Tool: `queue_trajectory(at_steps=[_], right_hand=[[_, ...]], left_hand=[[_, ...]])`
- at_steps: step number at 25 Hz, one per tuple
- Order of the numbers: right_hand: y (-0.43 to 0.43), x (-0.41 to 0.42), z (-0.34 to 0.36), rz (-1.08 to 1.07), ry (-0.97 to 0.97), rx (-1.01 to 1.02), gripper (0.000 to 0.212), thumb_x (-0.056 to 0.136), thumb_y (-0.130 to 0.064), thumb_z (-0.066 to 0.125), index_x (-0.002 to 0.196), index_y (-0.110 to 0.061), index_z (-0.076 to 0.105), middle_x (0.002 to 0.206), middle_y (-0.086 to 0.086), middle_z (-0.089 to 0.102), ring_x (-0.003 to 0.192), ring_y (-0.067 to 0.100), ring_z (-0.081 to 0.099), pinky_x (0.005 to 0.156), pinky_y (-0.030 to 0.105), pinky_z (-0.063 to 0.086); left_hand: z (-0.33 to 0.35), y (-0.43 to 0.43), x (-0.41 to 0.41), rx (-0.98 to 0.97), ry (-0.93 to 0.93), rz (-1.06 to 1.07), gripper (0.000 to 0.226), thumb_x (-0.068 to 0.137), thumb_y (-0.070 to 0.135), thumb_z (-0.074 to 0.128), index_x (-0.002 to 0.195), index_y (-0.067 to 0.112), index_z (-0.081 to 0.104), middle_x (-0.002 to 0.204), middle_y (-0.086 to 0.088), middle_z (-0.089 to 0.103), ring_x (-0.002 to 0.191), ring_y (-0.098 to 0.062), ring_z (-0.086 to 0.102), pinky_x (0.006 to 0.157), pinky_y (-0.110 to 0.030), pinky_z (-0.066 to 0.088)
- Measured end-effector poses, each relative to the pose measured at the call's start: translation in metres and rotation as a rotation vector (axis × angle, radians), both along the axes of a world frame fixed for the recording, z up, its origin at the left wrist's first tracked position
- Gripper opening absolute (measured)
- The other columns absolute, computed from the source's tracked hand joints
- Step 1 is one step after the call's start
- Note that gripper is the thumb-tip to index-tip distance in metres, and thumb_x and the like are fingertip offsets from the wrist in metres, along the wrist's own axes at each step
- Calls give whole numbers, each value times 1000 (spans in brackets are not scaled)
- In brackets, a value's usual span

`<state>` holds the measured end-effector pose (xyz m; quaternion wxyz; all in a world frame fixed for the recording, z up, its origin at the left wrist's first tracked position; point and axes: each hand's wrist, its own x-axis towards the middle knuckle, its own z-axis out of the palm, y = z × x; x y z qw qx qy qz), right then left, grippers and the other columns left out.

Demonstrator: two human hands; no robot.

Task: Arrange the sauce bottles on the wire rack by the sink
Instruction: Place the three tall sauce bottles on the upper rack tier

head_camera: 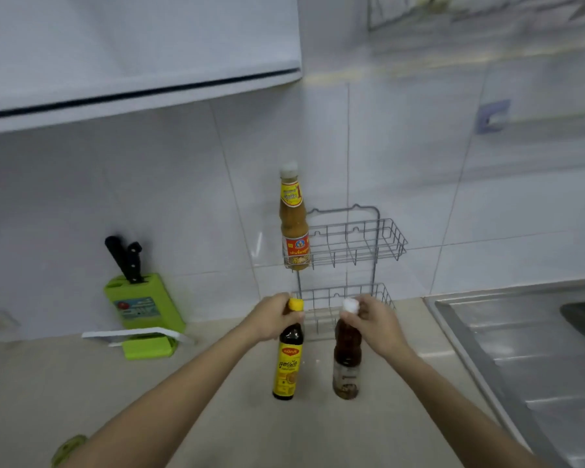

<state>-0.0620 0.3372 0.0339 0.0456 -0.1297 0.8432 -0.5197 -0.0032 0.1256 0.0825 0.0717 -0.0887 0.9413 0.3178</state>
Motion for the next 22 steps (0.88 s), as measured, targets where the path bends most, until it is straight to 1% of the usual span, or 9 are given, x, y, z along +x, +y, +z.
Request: queue_trajectory(at_steps=[2,5,6,9,11,13,15,17,22], right_hand=[[2,-15,56,-62,134,-118,30,76,-28,77,100,-14,66,92,4,71,86,16,67,79,34,56],[2,-29,137,-150,292,-292,26,78,-28,76,99,-16,66,87,0,71,83,12,67,75,28,55],[0,-33,159,-183,340,-345,26,78,-29,76,98,-16,66,85,-1,71,81,12,67,73,27,54],[-8,-46,207,-250,483,-386,28,77,-35,75,98,-18,66,83,-3,69,80,10,65,72,26,52],[-14,-55,220,-251,546,-385,28,78,-34,74,99,-18,65,85,-3,70,81,11,65,73,27,53],[-18,-67,223,-253,564,-387,27,78,-32,75,98,-18,64,84,-4,69,81,10,65,73,28,53],[-21,-77,215,-233,546,-393,24,78,-30,75,98,-18,65,83,-6,68,82,8,64,74,28,54],[-23,-88,203,-193,524,-377,22,78,-27,76,97,-20,67,84,-7,69,84,7,65,75,29,56],[-26,-104,189,22,440,-347,20,79,-19,75,97,-22,67,84,-10,70,86,8,68,71,14,53]], left_hand=[[48,1,-15,-13,78,-60,29,92,29,59,106,5,54,97,-19,67,73,-30,65,61,-42,57],[115,9,-31,10,246,-82,22,94,27,56,102,7,51,83,-13,64,58,-19,57,48,-33,49],[134,12,-34,19,317,-82,18,94,27,55,97,10,50,83,-13,65,54,-17,56,47,-31,49],[172,20,-39,66,509,-19,18,95,25,54,97,8,50,76,-16,66,50,-19,59,57,-40,54],[179,25,-41,95,614,48,21,95,26,54,100,6,50,75,-15,67,54,-22,64,60,-41,56],[173,27,-48,107,705,87,20,95,27,54,100,9,50,83,-14,69,62,-23,69,63,-42,59],[161,26,-55,126,733,87,17,94,28,54,98,12,48,88,-11,66,67,-20,69,66,-45,59],[146,26,-62,133,705,65,15,95,26,54,97,13,47,91,-9,63,71,-19,68,69,-45,59],[124,35,-76,59,735,12,12,94,23,55,88,17,46,86,-5,59,74,-21,62,68,-46,57]])
